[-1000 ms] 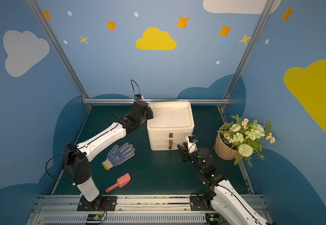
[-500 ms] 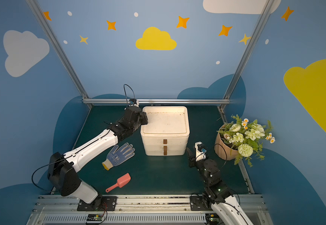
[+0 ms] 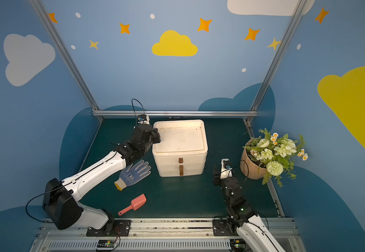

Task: Place the umbrella in the drawer by color
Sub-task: Move the storage box to the center of the board.

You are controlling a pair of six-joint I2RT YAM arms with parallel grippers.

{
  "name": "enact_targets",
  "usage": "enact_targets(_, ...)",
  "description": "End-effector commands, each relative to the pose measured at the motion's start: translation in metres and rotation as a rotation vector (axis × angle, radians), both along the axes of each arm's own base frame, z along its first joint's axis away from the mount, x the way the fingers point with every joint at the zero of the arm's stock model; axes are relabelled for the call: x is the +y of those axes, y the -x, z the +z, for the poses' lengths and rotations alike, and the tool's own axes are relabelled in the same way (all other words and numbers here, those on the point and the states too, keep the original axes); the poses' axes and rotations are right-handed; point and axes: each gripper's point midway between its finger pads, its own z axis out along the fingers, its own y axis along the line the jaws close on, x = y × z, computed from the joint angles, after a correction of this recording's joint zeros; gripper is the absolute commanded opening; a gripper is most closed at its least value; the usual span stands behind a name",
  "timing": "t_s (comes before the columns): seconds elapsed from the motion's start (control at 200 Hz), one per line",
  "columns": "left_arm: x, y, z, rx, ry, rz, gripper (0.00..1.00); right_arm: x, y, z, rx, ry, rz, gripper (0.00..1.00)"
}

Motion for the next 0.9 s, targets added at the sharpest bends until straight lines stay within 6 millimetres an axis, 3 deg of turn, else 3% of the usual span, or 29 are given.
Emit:
enact_targets(0.0, 0.056, 0.061, -0.126, 0.432, -0.35, -0.012, 0.09, -0.013, -0.008, 0.015, -0.062, 0.013, -0.081, 0.98)
enact_targets(0.13, 0.061, 0.067, -0.124, 0.408, -0.33, -0.003, 0.12, -0.017, -0.013, 0.016, -0.057, 0.042, -0.106, 0.98)
enact_targets(0.235, 0.065, 0.073, -0.121, 0.382, -0.306, 0.009, 0.32, -0.017, -0.019, 0.014, -0.051, 0.117, -0.089, 0.98)
enact_targets(0.32, 0.067, 0.078, -0.119, 0.357, -0.282, 0.01, 0.39, -0.021, -0.028, 0.003, -0.042, 0.153, -0.099, 0.98)
enact_targets(0.446, 0.071, 0.084, -0.113, 0.305, -0.259, 0.015, 0.47, -0.043, -0.044, -0.018, 0.052, 0.089, -0.207, 0.98)
enact_targets(0.581, 0.072, 0.092, -0.099, 0.228, -0.207, -0.001, 0.63, -0.054, -0.062, -0.04, 0.148, 0.096, -0.234, 0.98)
enact_targets(0.896, 0.082, 0.119, -0.052, -0.041, -0.069, -0.036, 0.94, -0.061, -0.102, -0.044, 0.151, 0.086, -0.192, 0.98)
